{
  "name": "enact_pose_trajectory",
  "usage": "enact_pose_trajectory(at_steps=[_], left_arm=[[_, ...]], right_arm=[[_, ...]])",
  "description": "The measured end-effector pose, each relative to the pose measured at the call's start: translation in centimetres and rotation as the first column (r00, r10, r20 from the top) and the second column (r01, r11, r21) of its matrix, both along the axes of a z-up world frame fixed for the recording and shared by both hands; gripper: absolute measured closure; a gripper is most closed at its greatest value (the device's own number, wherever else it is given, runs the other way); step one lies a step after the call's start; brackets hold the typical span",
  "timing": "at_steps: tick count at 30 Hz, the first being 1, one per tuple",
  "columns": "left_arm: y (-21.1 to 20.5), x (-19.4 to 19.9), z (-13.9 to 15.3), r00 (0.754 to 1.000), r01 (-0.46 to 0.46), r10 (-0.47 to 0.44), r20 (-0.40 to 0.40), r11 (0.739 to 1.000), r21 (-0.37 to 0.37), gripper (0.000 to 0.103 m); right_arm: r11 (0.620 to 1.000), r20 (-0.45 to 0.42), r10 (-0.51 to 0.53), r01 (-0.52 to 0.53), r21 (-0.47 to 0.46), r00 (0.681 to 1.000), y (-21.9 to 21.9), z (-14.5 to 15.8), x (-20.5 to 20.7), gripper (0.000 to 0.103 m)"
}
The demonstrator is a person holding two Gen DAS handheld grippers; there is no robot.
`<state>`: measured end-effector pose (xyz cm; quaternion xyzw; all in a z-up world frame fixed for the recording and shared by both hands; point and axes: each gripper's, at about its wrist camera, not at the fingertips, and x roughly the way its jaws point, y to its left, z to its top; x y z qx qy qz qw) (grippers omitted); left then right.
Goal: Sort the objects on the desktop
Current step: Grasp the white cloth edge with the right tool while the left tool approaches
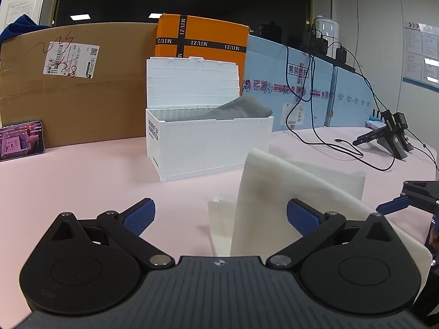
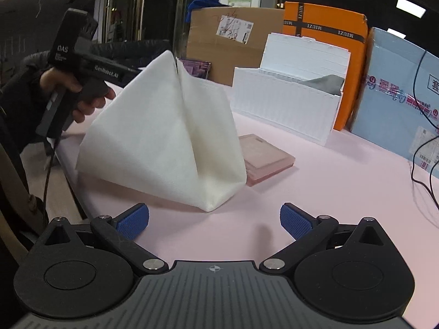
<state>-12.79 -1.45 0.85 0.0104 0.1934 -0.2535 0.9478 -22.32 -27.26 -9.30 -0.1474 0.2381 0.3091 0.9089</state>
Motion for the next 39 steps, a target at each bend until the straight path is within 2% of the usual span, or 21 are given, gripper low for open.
enact_pose_trajectory(at_steps=[2,8,13,16,17,19,22,24,27,30,34,39], left_arm=[[-0.1,-0.2,0.0,1.0,0.013,-0.013,0.003,1.0,-0.002,0.0],[0.0,-0.2,0.0,1.0,0.019,-0.019,-0.001,1.0,-0.003,0.0],[0.5,0.0,0.1,1.0,0.002,-0.002,-0.003,1.0,-0.018,0.0],[1.1,0.0,0.1,1.0,-0.011,0.011,-0.005,0.999,-0.036,0.0],[1.3,0.0,0.1,1.0,-0.017,0.017,-0.007,0.999,-0.042,0.0],[1.7,0.1,0.1,1.0,-0.029,0.029,-0.012,0.998,-0.055,0.0],[2.3,0.2,0.0,0.999,-0.049,0.048,-0.021,0.996,-0.069,0.0],[2.7,0.3,0.1,0.998,-0.059,0.058,-0.021,0.995,-0.079,0.0],[3.1,0.2,0.3,0.997,-0.081,0.08,-0.014,0.992,-0.094,0.0],[3.6,0.2,0.6,0.995,-0.099,0.098,-0.008,0.988,-0.12,0.0],[4.1,0.4,0.9,0.994,-0.106,0.105,-0.017,0.981,-0.163,0.0],[3.4,1.2,0.2,0.992,-0.106,0.095,-0.082,0.985,-0.135,0.0]], right_arm=[[1.0,0.02,0.008,-0.007,-0.03,1.0,0.9,-0.1,0.6,0.0],[0.998,0.078,0.044,-0.041,-0.037,0.996,2.8,-0.1,2.4,0.0],[0.997,0.1,0.073,-0.075,0.015,0.992,3.5,0.3,3.3,0.001],[0.995,0.088,0.092,-0.096,0.037,0.992,3.7,0.5,3.7,0.015],[0.994,0.081,0.099,-0.103,0.043,0.992,3.7,0.6,3.9,0.022],[0.993,0.066,0.097,-0.101,0.054,0.993,3.8,0.6,4.2,0.029],[0.993,0.04,0.084,-0.087,0.082,0.996,3.7,0.7,4.7,0.045],[0.991,0.019,0.068,-0.069,0.114,0.998,3.4,0.9,5.0,0.058],[0.981,-0.025,0.035,-0.03,0.192,0.999,2.5,1.1,5.7,0.072],[0.962,-0.071,0.01,0.009,0.273,0.997,1.6,1.2,6.4,0.079],[0.927,-0.144,-0.049,0.098,0.362,0.988,0.4,1.2,7.6,0.081],[0.873,-0.222,-0.114,0.204,0.442,0.968,-1.1,1.0,8.7,0.081]])
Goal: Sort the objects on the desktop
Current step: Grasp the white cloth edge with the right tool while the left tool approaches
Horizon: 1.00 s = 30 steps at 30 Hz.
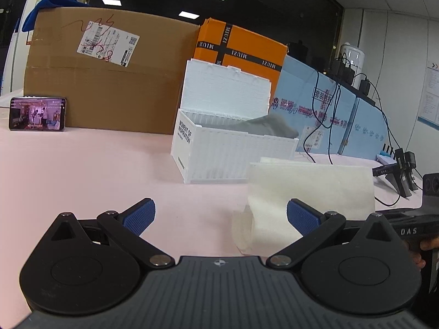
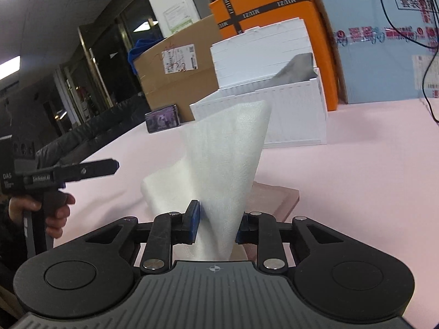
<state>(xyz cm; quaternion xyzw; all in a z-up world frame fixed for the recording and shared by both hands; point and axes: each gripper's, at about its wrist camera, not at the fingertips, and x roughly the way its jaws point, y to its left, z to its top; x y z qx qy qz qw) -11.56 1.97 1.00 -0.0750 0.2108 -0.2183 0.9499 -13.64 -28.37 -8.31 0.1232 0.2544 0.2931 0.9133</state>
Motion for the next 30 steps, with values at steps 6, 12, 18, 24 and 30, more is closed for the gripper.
enact_pose_trajectory(at_steps=[6,12,18,24,30], left_arm=[[-1.1,1.9,-1.3,0.989,0.014,-0.021,-0.148,0.999,-0.048,0.0],[-1.6,3.0,-3.0,0.964,0.011,-0.049,-0.26,0.989,-0.148,0.002],[-2.8,4.0,-3.2,0.957,0.035,-0.093,-0.277,0.978,-0.206,0.014],[-4.3,4.9,-3.3,0.953,0.057,-0.119,-0.277,0.973,-0.225,0.03],[-4.5,4.9,-3.3,0.957,0.054,-0.112,-0.269,0.975,-0.214,0.056]], right_arm=[[0.996,-0.05,-0.028,0.032,0.088,0.998,-1.0,-0.3,0.7,0.081],[0.997,-0.052,-0.059,0.062,0.056,0.997,-1.1,-0.6,0.9,0.08],[0.996,-0.061,-0.062,0.066,0.053,0.996,-1.1,-0.9,1.3,0.08],[0.997,-0.067,-0.046,0.05,0.06,0.997,-0.7,-0.8,1.8,0.079],[0.998,-0.059,-0.029,0.033,0.062,0.998,-0.3,-0.5,2.0,0.079]])
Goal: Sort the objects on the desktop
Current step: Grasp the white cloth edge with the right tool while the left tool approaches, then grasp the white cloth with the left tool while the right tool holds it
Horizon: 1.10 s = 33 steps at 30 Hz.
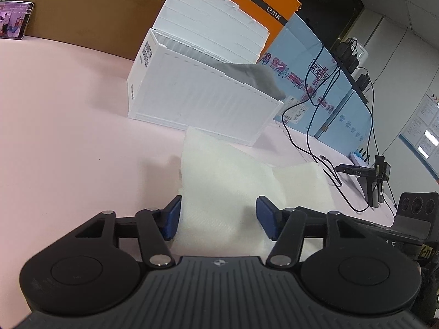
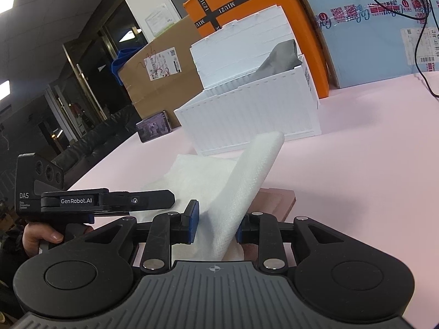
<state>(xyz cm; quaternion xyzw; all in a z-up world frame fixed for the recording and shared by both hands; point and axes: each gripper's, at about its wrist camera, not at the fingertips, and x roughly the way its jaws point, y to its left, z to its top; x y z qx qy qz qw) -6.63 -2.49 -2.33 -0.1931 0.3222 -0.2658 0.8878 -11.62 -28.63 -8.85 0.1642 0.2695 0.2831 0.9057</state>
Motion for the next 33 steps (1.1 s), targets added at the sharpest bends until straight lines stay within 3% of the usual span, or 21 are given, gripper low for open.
enact_pose_trajectory(at_steps=[5,18,23,33], left_arm=[[0.8,-0.3,0.7,0.999,0.002,-0.002,0.037,1.0,-0.023,0.069],[2.2,-1.0,3.3,0.989,0.016,-0.007,0.148,0.998,-0.06,0.079],[2.5,-0.6,2.6,0.993,-0.002,0.007,0.119,0.999,-0.041,0.08],[2.6,0.3,0.7,0.999,-0.031,0.031,0.036,0.999,-0.005,0.08]], right_arm=[[1.0,0.023,0.018,-0.018,0.006,1.0,0.7,0.6,0.3,0.079],[0.996,0.109,0.082,-0.086,0.03,0.991,2.6,3.5,1.4,0.08],[0.997,0.095,0.082,-0.082,-0.006,0.992,2.9,3.1,1.5,0.079],[0.998,0.01,0.037,-0.037,-0.045,0.999,0.2,1.1,-1.4,0.05]])
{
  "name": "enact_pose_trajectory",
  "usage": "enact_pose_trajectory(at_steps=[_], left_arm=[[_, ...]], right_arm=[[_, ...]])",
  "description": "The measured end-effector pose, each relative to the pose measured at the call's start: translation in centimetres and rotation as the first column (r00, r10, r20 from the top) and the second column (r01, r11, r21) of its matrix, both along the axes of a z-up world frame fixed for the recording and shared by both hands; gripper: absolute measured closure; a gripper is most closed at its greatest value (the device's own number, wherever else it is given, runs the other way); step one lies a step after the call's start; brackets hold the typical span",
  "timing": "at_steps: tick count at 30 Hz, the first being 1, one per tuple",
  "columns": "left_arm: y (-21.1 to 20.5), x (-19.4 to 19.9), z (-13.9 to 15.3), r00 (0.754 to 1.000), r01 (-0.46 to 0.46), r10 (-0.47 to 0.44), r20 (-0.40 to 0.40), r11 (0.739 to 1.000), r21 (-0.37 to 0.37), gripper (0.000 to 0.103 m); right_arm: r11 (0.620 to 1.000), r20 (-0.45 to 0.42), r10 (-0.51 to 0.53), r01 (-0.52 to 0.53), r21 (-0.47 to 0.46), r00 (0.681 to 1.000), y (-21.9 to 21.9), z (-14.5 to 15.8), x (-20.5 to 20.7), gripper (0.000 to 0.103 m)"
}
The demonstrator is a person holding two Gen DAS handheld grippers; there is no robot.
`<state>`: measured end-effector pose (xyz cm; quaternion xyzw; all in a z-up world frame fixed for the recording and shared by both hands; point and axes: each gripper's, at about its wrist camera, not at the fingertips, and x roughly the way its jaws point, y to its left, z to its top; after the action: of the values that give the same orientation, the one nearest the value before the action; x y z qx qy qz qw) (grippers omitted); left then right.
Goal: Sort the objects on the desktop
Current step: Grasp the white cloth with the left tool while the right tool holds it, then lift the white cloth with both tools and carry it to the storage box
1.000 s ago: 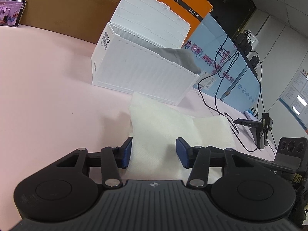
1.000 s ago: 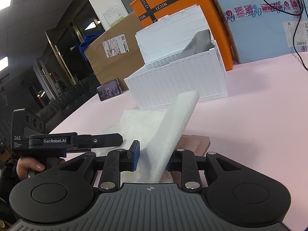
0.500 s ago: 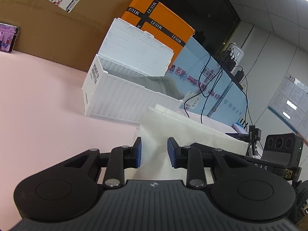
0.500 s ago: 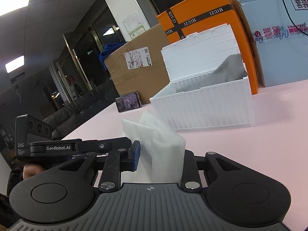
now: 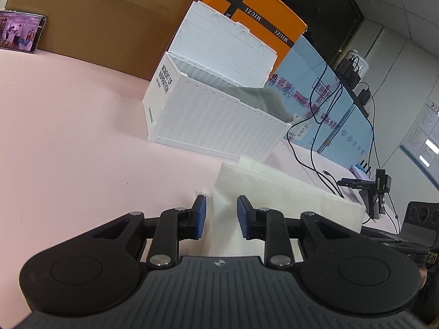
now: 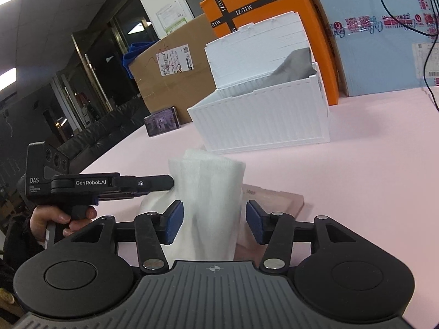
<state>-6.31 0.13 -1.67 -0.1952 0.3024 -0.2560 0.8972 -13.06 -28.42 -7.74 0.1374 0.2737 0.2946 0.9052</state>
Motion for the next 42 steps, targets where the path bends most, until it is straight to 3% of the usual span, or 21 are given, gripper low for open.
enact_pose_trajectory(at_steps=[3,5,7,8,10,11,12,13,18,20,21,27,30,42], left_arm=[[-0.1,0.2,-0.5,1.0,0.006,-0.006,-0.02,1.0,0.001,0.08],[-0.3,0.3,-0.6,0.999,0.015,-0.014,-0.03,1.0,0.009,0.08],[-0.5,0.3,-0.6,0.999,0.021,-0.02,-0.029,1.0,0.019,0.08],[-0.5,0.2,-0.6,0.999,0.022,-0.021,-0.027,0.999,0.025,0.08],[-0.6,0.1,-0.5,1.0,0.023,-0.022,-0.021,0.999,0.038,0.078],[-0.6,0.0,-0.5,1.0,0.016,-0.015,-0.02,0.999,0.051,0.069],[-0.6,-0.1,-0.5,1.0,0.007,-0.005,-0.02,0.998,0.066,0.053],[-0.6,-0.2,-0.5,1.0,0.009,-0.007,-0.024,0.998,0.07,0.047],[-1.4,0.0,-0.4,0.997,0.071,-0.068,-0.042,0.995,0.065,0.035],[-2.2,0.0,-0.5,0.994,0.105,-0.102,-0.04,0.992,0.065,0.038],[-2.4,0.0,-0.5,0.993,0.113,-0.11,-0.037,0.991,0.067,0.05],[-2.1,0.1,-0.5,0.996,0.091,-0.09,-0.02,0.995,0.044,0.078],[-1.6,-0.1,0.0,0.997,0.081,-0.082,0.013,0.996,0.024,0.087],[1.5,-0.4,3.5,0.99,0.011,0.002,0.138,0.995,-0.096,0.092]], right_arm=[[1.0,-0.022,0.027,-0.027,0.009,0.999,-0.4,-0.5,-1.1,0.04],[0.999,-0.036,0.043,-0.042,0.031,0.998,-0.3,-0.8,-1.5,0.039],[0.999,-0.034,0.033,-0.032,0.016,0.999,0.0,-0.9,-1.6,0.049],[1.0,-0.034,0.025,-0.025,0.003,0.999,0.2,-0.9,-1.6,0.063],[1.0,-0.04,0.008,-0.008,-0.005,0.999,0.2,-1.0,-1.5,0.079],[1.0,-0.045,0.001,-0.001,-0.002,0.999,0.0,-1.1,-1.4,0.082],[1.0,-0.047,-0.002,0.002,0.006,0.999,-0.1,-1.1,-1.4,0.083],[1.0,-0.05,-0.004,0.005,0.015,0.999,-0.2,-1.2,-1.4,0.084],[0.999,-0.051,-0.014,0.016,0.033,0.999,-0.2,-1.4,-1.0,0.09],[0.999,-0.05,-0.017,0.019,0.04,0.999,-0.1,-1.4,-0.7,0.091],[0.999,-0.049,-0.019,0.021,0.042,0.999,0.0,-1.4,-0.5,0.092],[0.999,-0.032,-0.037,0.038,0.03,0.999,0.7,-1.2,0.4,0.094],[0.999,-0.007,-0.021,0.021,0.029,1.0,1.2,-0.5,0.9,0.094],[0.997,0.145,0.033,-0.044,0.069,0.989,3.1,3.7,2.1,0.094]])
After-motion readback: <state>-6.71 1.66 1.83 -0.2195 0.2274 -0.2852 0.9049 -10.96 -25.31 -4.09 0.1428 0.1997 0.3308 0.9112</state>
